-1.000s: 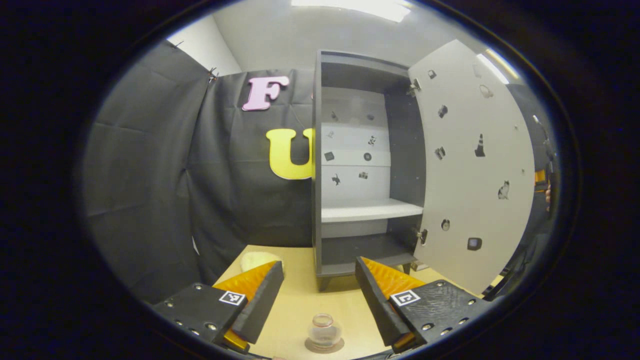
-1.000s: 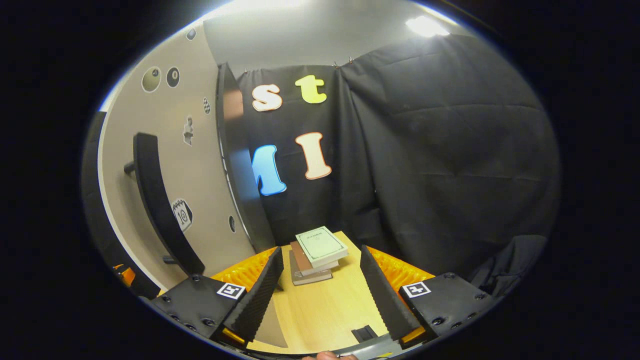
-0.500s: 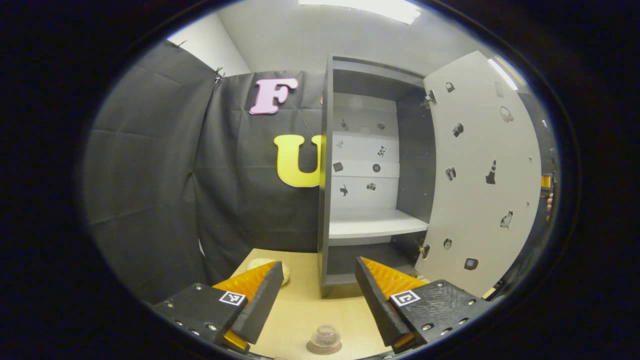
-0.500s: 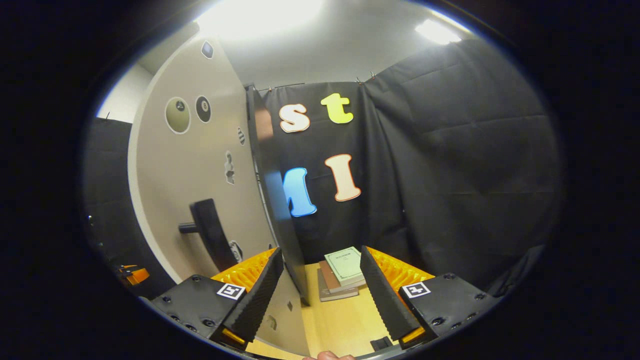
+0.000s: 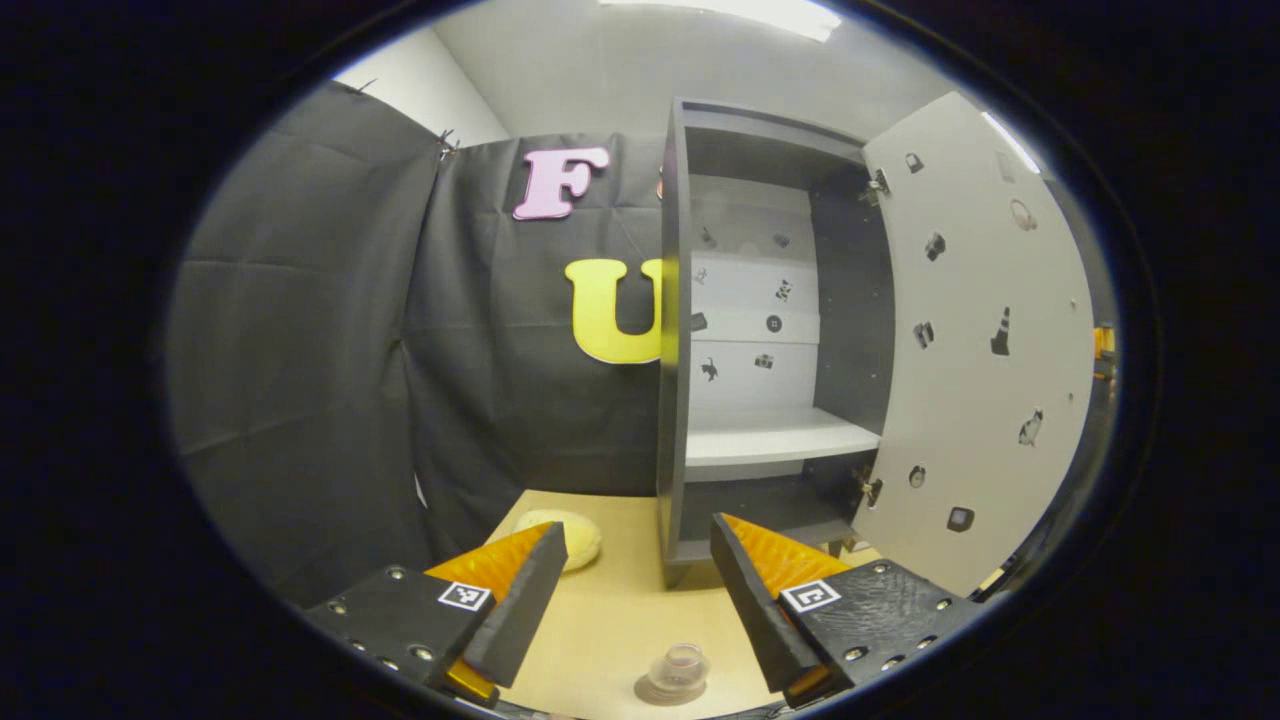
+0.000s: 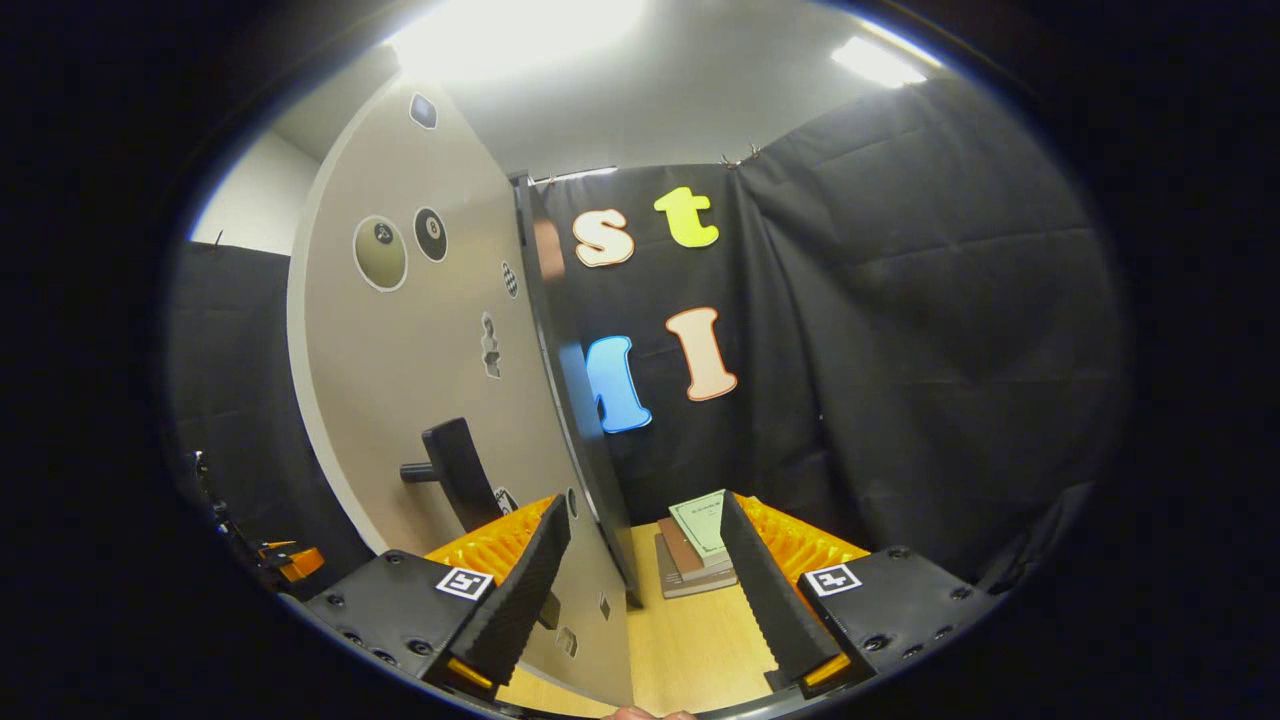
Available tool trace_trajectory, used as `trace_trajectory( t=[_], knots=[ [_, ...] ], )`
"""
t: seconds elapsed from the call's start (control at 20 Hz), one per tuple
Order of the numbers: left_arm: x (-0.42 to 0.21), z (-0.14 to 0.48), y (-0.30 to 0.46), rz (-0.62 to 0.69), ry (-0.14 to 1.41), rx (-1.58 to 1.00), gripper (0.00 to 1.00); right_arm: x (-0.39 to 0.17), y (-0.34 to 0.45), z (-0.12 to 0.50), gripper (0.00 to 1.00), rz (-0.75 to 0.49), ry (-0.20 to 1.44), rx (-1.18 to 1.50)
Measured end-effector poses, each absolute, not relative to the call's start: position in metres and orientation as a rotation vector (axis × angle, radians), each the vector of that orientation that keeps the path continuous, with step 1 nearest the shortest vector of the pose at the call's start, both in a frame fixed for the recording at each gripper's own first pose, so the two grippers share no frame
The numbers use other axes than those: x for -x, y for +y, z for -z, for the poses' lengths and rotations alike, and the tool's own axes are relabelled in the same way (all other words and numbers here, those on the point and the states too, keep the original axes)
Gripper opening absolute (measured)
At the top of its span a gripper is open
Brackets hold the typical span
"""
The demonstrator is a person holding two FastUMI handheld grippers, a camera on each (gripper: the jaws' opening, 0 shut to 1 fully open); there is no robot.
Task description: Open the cabinet door with the right hand, grasp the bottle in the cabinet with the left hand and place it on the coaster, then close the cabinet door with the right hand.
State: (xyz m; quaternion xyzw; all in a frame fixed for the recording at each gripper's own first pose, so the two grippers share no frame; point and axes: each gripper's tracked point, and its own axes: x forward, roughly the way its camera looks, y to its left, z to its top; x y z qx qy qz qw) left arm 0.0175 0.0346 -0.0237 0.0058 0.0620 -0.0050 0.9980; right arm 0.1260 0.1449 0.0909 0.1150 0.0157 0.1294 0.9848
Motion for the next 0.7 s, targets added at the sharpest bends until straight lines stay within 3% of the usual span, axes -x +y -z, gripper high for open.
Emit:
trace_trajectory(
  t=[0.25, 0.3, 0.4, 0.7],
  knots=[
    [-0.013, 0.031, 0.04, 0.019, 0.141, -0.01, 0.87, -0.104, 0.183, -0.098, 0.97, -0.322, 0.028, -0.162],
    [-0.011, 0.032, 0.042, 0.015, 0.141, -0.007, 0.92, -0.1, 0.192, -0.098, 0.97, -0.342, 0.035, -0.163],
    [-0.005, 0.034, 0.047, 0.004, 0.142, 0.0, 0.87, -0.095, 0.21, -0.095, 0.97, -0.387, 0.068, -0.174],
    [0.02, 0.027, 0.08, -0.073, 0.123, -0.006, 0.9, -0.099, 0.256, -0.106, 0.97, -0.448, 0.051, -0.089]
  ],
)
